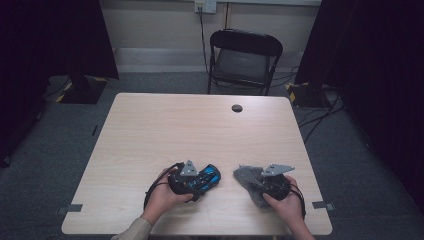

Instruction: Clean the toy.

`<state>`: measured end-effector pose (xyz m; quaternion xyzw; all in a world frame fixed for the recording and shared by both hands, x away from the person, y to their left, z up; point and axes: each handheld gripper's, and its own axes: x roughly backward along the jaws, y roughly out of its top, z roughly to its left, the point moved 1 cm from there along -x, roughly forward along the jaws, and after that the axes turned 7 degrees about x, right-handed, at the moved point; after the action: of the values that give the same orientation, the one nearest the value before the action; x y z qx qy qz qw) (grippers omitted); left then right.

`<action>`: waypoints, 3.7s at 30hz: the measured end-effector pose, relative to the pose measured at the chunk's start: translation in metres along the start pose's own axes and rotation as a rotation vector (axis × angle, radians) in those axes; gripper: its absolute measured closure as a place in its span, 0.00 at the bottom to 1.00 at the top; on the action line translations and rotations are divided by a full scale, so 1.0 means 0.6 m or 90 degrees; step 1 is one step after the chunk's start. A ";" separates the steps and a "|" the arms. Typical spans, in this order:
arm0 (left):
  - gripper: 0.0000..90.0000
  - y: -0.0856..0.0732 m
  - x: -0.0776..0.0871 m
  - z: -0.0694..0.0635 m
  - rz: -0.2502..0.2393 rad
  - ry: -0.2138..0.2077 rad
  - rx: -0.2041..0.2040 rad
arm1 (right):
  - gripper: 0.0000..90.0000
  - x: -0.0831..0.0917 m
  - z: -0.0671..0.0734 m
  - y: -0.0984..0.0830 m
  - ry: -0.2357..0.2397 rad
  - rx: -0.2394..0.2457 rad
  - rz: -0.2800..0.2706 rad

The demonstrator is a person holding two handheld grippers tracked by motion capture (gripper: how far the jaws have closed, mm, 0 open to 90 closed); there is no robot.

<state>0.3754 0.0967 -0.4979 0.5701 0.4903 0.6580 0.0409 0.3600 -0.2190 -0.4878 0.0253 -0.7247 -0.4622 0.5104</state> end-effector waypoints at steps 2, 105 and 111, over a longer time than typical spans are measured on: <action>0.29 0.002 0.001 0.000 0.000 -0.003 0.003 | 0.84 0.001 -0.001 -0.001 0.000 -0.001 -0.001; 0.28 0.067 0.002 -0.013 0.011 0.015 0.024 | 0.84 0.009 -0.010 -0.008 -0.006 -0.021 -0.012; 0.28 0.081 0.007 -0.011 0.008 0.016 0.023 | 0.84 0.032 -0.030 -0.012 -0.021 -0.046 -0.030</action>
<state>0.3933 0.0703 -0.4608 0.5651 0.4991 0.6566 0.0202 0.3617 -0.2445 -0.4783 0.0167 -0.7153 -0.5004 0.4876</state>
